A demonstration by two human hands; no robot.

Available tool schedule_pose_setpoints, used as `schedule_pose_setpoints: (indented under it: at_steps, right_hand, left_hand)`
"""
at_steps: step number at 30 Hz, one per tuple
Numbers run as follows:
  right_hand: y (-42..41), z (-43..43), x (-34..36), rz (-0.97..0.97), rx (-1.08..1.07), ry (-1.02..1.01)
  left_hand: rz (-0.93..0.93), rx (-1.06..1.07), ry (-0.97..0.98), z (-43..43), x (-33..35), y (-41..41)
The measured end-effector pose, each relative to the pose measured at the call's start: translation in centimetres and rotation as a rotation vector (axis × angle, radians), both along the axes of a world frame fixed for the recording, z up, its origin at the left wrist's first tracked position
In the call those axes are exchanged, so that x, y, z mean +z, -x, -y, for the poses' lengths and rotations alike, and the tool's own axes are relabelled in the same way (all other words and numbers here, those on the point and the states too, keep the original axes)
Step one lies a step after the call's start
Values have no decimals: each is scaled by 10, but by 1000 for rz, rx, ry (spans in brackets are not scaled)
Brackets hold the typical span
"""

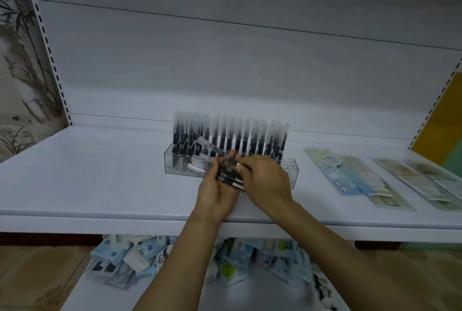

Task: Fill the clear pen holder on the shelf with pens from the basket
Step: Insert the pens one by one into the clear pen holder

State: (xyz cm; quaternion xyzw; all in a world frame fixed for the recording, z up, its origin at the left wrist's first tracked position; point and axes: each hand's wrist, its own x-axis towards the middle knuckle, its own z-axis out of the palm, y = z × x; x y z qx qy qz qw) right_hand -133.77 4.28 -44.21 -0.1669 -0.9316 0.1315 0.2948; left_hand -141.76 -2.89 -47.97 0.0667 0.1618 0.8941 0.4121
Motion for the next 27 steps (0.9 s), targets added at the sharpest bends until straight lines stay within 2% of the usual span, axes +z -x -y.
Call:
schedule_pose_setpoints:
  at_steps: [10, 15, 19, 23, 27]
  right_hand:
    - [-7, -11, 5, -133, 80, 386]
    - [-12, -9, 9, -180, 202, 767]
    - [-17, -12, 7, -191, 205, 791]
    - [-22, -15, 7, -272, 179, 897]
    - [-31, -25, 10, -325, 126, 805]
  left_hand:
    - [9, 93, 67, -2, 2, 0]
    - [10, 112, 106, -2, 3, 0]
    - [-3, 114, 109, -3, 2, 0]
    - [-3, 109, 117, -3, 1, 0]
    - [3, 92, 116, -2, 1, -1]
